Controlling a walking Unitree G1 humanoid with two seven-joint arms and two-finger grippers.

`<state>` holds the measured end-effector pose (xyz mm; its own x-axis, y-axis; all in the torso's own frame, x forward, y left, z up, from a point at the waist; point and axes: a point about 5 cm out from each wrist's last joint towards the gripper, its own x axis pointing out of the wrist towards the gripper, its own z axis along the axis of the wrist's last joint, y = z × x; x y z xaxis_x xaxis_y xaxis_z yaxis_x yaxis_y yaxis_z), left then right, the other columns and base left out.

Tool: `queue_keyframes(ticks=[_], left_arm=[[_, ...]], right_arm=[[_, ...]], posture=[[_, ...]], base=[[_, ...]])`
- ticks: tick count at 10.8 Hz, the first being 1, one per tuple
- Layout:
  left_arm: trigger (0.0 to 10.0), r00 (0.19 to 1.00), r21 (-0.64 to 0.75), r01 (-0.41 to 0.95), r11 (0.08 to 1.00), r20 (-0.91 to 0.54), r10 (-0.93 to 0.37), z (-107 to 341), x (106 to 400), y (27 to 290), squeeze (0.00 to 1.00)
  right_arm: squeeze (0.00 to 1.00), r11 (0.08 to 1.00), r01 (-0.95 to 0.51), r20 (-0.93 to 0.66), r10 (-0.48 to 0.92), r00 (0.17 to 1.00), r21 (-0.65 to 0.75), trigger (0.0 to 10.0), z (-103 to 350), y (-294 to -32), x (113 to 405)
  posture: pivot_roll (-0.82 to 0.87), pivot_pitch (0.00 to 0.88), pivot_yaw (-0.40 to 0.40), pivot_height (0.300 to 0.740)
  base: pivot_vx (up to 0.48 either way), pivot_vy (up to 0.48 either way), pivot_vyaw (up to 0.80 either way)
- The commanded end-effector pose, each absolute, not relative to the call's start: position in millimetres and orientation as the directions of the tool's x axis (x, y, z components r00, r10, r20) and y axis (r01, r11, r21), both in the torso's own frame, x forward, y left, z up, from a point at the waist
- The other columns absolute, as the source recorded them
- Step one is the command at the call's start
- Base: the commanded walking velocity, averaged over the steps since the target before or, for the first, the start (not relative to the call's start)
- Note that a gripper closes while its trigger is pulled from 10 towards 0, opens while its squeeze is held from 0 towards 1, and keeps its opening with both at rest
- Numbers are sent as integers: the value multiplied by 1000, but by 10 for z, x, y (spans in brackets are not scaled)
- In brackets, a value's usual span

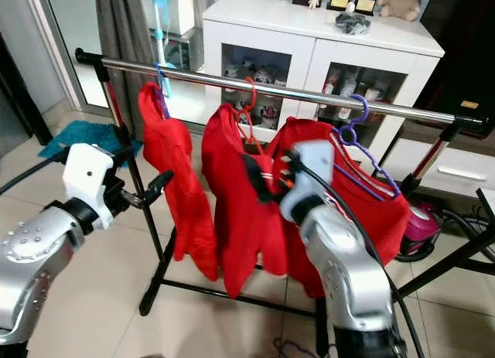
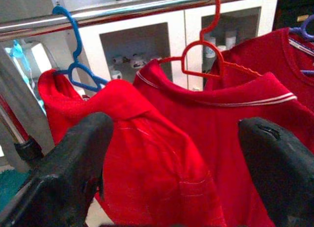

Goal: Hang hanger

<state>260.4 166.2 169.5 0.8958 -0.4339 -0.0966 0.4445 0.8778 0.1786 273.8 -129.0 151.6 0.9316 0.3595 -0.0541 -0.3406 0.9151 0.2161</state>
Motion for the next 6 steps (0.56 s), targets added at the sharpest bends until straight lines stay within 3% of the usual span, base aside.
queue_keyframes(ticks=[1, 2, 4, 6], left_arm=[[10000, 898, 171, 440, 881, -68, -435, 1746, 2643, 1607, 1000], [10000, 900, 158, 436, 886, -64, -432, 1749, 2658, 1578, 447], [10000, 925, 147, 380, 913, -35, -380, 1756, 2729, 1553, 467], [10000, 927, 142, 374, 916, -19, -375, 1771, 2739, 1531, 471]], right_arm=[[1000, 918, -324, -31, 340, 940, 229, 10000, 1560, -1289, 2722], [1000, 922, -310, -25, 324, 946, 232, 10000, 1572, -1294, 2712], [1000, 945, -274, -18, 282, 959, 177, 10000, 1602, -1354, 2730], [1000, 955, -261, -14, 265, 964, 140, 10000, 1618, -1392, 2777]], posture=[[-32, 0, -25, 740], [-35, 0, -22, 740], [-38, 0, -21, 740], [-35, 0, -30, 740]], base=[[0, 0, 0], [0, 0, 0], [0, 0, 0], [304, 0, 800]])
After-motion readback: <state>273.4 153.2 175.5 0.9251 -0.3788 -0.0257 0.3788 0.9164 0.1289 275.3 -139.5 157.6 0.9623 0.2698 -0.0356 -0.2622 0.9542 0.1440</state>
